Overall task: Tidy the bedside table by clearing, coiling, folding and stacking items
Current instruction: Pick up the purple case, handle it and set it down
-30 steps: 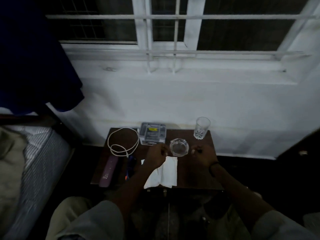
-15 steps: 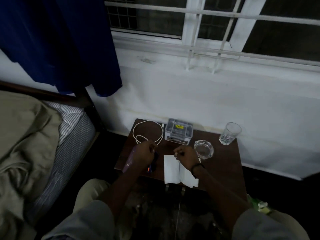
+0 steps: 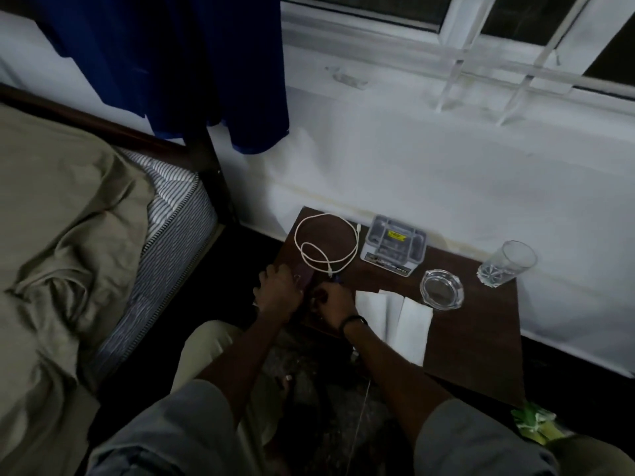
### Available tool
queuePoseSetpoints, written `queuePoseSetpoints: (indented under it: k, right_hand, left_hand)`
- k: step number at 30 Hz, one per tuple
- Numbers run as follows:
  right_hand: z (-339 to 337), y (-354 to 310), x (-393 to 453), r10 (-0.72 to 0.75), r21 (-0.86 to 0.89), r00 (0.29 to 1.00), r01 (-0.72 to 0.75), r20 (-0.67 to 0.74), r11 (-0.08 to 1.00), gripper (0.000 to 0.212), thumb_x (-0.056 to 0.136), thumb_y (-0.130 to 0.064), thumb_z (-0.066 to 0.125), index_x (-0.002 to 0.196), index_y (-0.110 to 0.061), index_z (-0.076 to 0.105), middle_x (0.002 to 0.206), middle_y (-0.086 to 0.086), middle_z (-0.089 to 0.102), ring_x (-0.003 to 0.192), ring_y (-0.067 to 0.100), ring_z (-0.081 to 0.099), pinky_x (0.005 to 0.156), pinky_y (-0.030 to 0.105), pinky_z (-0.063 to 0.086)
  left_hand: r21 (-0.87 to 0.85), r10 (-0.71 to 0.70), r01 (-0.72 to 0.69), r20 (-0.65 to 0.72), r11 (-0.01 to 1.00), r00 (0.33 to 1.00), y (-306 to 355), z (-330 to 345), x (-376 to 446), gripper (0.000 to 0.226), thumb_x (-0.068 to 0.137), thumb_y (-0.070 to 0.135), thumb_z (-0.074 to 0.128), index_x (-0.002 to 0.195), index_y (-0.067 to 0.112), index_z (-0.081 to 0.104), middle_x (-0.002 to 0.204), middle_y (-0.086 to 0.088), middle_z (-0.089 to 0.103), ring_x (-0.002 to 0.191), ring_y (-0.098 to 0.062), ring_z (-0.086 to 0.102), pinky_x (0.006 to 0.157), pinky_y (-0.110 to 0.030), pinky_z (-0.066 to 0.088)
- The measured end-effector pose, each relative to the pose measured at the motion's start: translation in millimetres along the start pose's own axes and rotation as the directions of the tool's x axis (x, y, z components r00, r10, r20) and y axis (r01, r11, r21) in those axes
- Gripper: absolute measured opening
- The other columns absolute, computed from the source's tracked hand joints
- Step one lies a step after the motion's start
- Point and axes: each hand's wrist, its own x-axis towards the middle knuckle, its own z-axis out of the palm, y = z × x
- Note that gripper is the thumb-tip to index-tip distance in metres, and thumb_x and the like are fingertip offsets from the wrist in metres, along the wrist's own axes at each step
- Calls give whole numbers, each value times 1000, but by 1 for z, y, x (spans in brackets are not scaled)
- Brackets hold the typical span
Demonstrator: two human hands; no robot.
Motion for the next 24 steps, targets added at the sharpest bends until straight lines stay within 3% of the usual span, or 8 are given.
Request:
queuePoseSetpoints:
  k: [5, 13, 21, 24]
  right_hand:
    - [17, -8, 10, 16, -28, 998, -15, 56, 999, 26, 90, -10, 56, 111, -3, 68, 113, 22, 69, 108, 38, 62, 91, 37, 46]
    - [19, -6, 15, 71, 23, 997, -72, 35, 997, 27, 87, -10, 60, 112, -2, 68, 112, 22, 70, 108, 37, 63, 92, 38, 49]
    - [13, -20, 7, 91, 80, 993, -97, 71, 992, 30, 86, -8, 59, 115, -4, 67, 113, 20, 70, 110, 36, 63, 95, 40, 50]
    - [6, -28, 2, 160, 157, 983, -173, 91, 972, 32, 90, -9, 54, 120, -5, 62, 118, 17, 65, 113, 34, 59, 99, 39, 46]
  left_hand:
    - [12, -39, 38, 48, 999, 998, 0, 11, 4, 69, 74, 37, 72, 131, 9, 42, 135, -15, 43, 128, -37, 41, 99, -52, 42]
    - [6, -37, 36, 50, 999, 998, -5, 21, 13, 61, 77, 32, 69, 126, 6, 43, 133, -19, 46, 127, -38, 44, 98, -47, 44]
    - [-126, -81, 90, 75, 988, 994, -2, 2, 3, 72, 73, 41, 73, 127, 2, 45, 130, -23, 50, 123, -41, 50, 99, -45, 45]
    - [-163, -78, 87, 59, 983, 995, 2, -8, -6, 74, 73, 43, 74, 128, 2, 45, 131, -23, 50, 123, -41, 50, 100, -44, 45]
